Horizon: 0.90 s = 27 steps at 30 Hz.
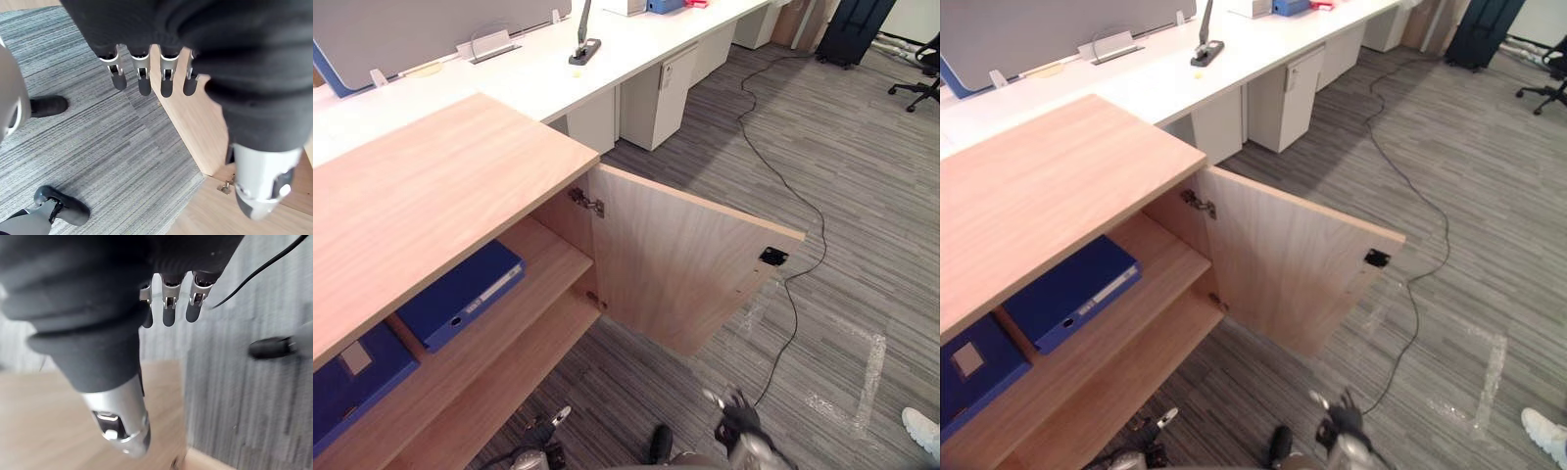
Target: Walk over to the cabinet, pick up the folder, carry it to the office cabinet, place the folder inside the office cabinet, then close the office cabinet door
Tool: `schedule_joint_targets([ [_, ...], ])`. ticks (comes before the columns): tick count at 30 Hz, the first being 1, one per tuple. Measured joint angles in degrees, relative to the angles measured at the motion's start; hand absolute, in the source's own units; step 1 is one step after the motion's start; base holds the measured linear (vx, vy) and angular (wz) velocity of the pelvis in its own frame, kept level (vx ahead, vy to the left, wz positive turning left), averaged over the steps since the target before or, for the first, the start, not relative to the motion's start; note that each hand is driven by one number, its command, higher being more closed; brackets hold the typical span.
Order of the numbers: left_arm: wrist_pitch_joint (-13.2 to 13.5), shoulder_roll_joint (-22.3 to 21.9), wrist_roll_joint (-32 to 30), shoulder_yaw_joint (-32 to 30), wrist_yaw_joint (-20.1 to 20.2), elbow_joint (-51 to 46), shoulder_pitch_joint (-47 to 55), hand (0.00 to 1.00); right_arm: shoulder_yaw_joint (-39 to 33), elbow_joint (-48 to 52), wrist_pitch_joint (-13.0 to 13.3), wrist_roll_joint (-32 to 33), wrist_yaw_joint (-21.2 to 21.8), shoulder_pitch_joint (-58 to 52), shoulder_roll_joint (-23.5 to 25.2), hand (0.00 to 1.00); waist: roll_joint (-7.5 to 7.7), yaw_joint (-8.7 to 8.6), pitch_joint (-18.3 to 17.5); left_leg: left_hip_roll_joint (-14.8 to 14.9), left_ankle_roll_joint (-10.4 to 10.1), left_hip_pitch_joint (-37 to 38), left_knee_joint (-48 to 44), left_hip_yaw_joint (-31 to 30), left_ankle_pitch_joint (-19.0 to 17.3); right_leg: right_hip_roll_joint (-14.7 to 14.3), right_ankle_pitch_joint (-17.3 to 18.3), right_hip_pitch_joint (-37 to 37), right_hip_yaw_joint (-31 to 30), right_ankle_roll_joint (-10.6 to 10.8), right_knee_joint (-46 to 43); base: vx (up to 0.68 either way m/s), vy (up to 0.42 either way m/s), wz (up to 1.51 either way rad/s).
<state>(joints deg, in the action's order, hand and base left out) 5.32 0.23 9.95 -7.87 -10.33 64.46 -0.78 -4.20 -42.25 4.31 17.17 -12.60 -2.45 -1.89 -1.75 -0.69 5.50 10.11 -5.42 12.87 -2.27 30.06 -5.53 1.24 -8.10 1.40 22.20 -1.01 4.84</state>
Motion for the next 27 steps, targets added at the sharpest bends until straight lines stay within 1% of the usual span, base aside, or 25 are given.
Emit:
schedule_joint_targets([
  [2, -0.03, 0.35, -1.26, -0.13, 0.07, -0.61, 0.3, 0.0, -1.97, 2.29, -0.39, -4.1, -0.15, 3.02, -0.42, 0.0, 0.09, 0.21, -0.02, -0.31, -0.02, 0.03, 0.04, -0.7, 0.01, 0.42, -0.01, -0.27, 0.24, 0.02, 0.0, 0.01, 0.048, 0.1],
  [3, -0.12, 0.95, -1.46, -0.83, 0.46, -1.32, 1.06, 0.0, -6.69, 2.58, -1.11, -6.26, -0.05, 6.33, -2.33, 0.0, 0.14, 0.19, -0.04, -0.63, -0.06, 0.03, 0.03, -1.18, 0.04, 0.85, -0.03, -0.48, 0.59, 0.05, -0.01, 0.01, 0.05, 0.15],
  [4, -0.19, 1.2, -1.5, -1.58, 0.77, -2.04, 1.72, 0.0, -9.64, 2.49, -1.56, -7.22, 0.09, 8.25, -4.38, 0.0, 0.07, 0.25, -0.07, -0.83, -0.06, 0.04, 0.03, -1.29, 0.04, 1.09, -0.07, -0.57, 0.7, 0.11, -0.01, 0.0, 0.052, 0.18],
  [5, -0.26, 1.9, -2.87, -3.18, 0.96, -3.12, 3.38, 0.0, -14.79, -0.13, -1.46, -6.91, 1.69, 12.63, -11.28, 0.0, -0.1, 0.39, -0.13, -1.34, -0.06, 0.19, -0.01, -1.83, 0.04, 1.67, -0.15, -0.95, 0.99, 0.23, 0.0, -0.01, 0.054, 0.15],
  [6, -0.22, 2.3, -3.29, -4.08, 1.27, -3.28, 4.11, 0.0, -16.35, -2.07, -1.19, -6.76, 1.89, 14.64, -15.18, 0.0, -0.2, 0.44, -0.16, -1.59, -0.06, 0.24, -0.07, -2.22, 0.04, 2.01, -0.23, -1.2, 1.16, 0.34, 0.0, -0.01, 0.079, 0.18],
  [7, -0.26, 2.95, -3.43, -5.93, 2.17, -3.17, 5.71, 0.0, -18.06, -4.48, -0.42, -5.61, 1.59, 18.38, -22.94, 0.0, -0.55, 0.61, -0.36, -2.08, -0.06, 0.27, -0.09, -2.73, 0.05, 2.67, -0.41, -1.42, 1.28, 0.59, 0.0, -0.01, 0.079, 0.11],
  [9, -0.46, 4.47, -3.43, -5.93, 3.26, -2.3, 7.56, 0.0, -18.2, -2.83, 0.77, -4.82, 1.48, 21.28, -26.62, 0.0, -0.49, 0.17, -0.43, -2.5, 0.0, 0.29, -0.1, -2.91, 0.1, 3.12, -0.64, -1.45, 1.29, 0.93, 0.0, -0.03, 0.064, 0.03],
  [10, -0.76, 5.11, -3.44, -5.94, 3.52, -1.46, 7.87, 0.0, -18.08, -2.42, 1.51, -4.84, 1.59, 22.56, -27.12, 0.0, -0.45, 0.22, -0.57, -2.72, 0.02, 0.29, -0.19, -3.34, 0.11, 3.4, -0.69, -1.6, 1.38, 0.98, 0.0, -0.05, 0.027, 0.07],
  [11, -0.82, 5.1, -3.44, -5.94, 3.65, -1.18, 7.91, 0.0, -17.89, -2.66, 1.54, -4.83, 1.62, 23.13, -27.11, 0.0, -0.44, 0.27, -0.57, -2.79, 0.02, 0.28, -0.34, -3.93, 0.11, 3.6, -0.7, -1.84, 1.66, 1.0, 0.01, -0.07, 0.01, 0.27],
  [12, -0.83, 4.87, -3.44, -5.81, 3.93, -1.09, 7.84, 0.0, -17.36, -4.97, 1.6, -4.78, 0.38, 24.3, -27.4, 0.0, -0.47, 0.23, -0.6, -2.84, 0.08, 0.26, -0.61, -5.43, 0.15, 4.04, -0.71, -2.51, 2.7, 1.01, 0.01, -0.06, -0.003, 0.3],
  [13, -0.83, 4.74, -3.44, -5.66, 4.11, -1.08, 7.87, 0.0, -17.04, -6.66, 1.54, -4.79, 0.22, 24.65, -27.99, 0.0, -0.46, 0.28, -0.66, -2.86, 0.09, 0.25, -0.69, -5.8, 0.15, 4.2, -0.73, -2.71, 2.88, 1.04, 0.02, -0.09, 0.007, 0.3],
  [14, -0.83, 4.6, -3.44, -5.5, 4.3, -1.03, 8.07, 0.0, -16.32, -9.14, 1.41, -4.8, 0.28, 25.39, -28.72, 0.0, -0.44, 0.4, -0.74, -2.95, 0.1, 0.16, -0.69, -6.04, 0.16, 4.4, -0.84, -2.77, 3.06, 1.16, 0.03, -0.1, 0.018, 0.15],
  [17, -0.87, 4.6, -3.42, -5.9, 4.5, -0.66, 8.49, 0.0, -15.93, -12.18, 1.17, -4.71, 0.59, 26.68, -28.77, 0.0, -0.47, 0.43, -0.76, -3.1, 0.11, -0.19, -0.58, -8.56, 0.16, 4.79, -1.14, -2.77, 4.13, 1.59, 0.05, -0.11, -0.006, 0.14],
  [19, -0.87, 4.62, -3.42, -6.43, 4.5, -0.73, 8.48, 0.0, -15.29, -14.1, 0.84, -4.31, 1.4, 27.23, -28.78, 0.0, -0.49, 0.4, -0.77, -3.02, 0.17, -0.77, -0.19, -10.26, 0.2, 4.81, -1.28, -2.76, 5.04, 1.76, 0.15, -0.16, -0.023, 0.35],
  [20, -0.88, 4.63, -3.4, -6.72, 4.51, -0.73, 8.53, 0.0, -14.49, -15.5, 0.35, -3.05, 2.12, 27.92, -28.74, 0.0, -0.51, 0.44, -0.78, -3.06, 0.19, -1.07, 0.33, -11.72, 0.22, 4.77, -1.35, -2.76, 6.12, 1.74, 0.35, -0.17, -0.01, 0.42],
  [23, -0.98, 4.64, -3.32, -7.21, 4.6, -0.74, 9.08, 0.0, -14.25, -18.65, -0.37, -0.54, 4.26, 30.9, -28.31, 0.0, -0.68, 1.29, -0.77, -2.9, 0.25, -1.25, 2.05, -13.92, 0.23, 4.63, -1.65, -2.61, 7.64, 1.49, 0.41, -0.19, -0.005, 0.31],
  [24, -1.04, 4.68, -3.16, -7.7, 4.62, -0.73, 9.44, 0.0, -14.17, -19.39, -0.41, -0.18, 5.07, 32.29, -28.26, 0.0, -0.64, 1.87, -0.67, -2.98, 0.23, -1.5, 2.35, -14.45, 0.22, 4.74, -1.62, -2.34, 7.79, 1.6, 0.43, -0.21, -0.008, 0.16],
  [27, -1.23, 4.71, -3.09, -8.09, 4.71, -0.59, 10.64, 0.0, -12.85, -20.45, -0.42, 0.18, 6.57, 34.53, -28.28, 0.0, -0.77, 2.22, -0.42, -3.23, 0.03, -2.04, 2.1, -15.01, 0.14, 5.21, -1.59, -2.19, 7.79, 1.62, 0.43, -0.17, -0.01, 0.07],
])
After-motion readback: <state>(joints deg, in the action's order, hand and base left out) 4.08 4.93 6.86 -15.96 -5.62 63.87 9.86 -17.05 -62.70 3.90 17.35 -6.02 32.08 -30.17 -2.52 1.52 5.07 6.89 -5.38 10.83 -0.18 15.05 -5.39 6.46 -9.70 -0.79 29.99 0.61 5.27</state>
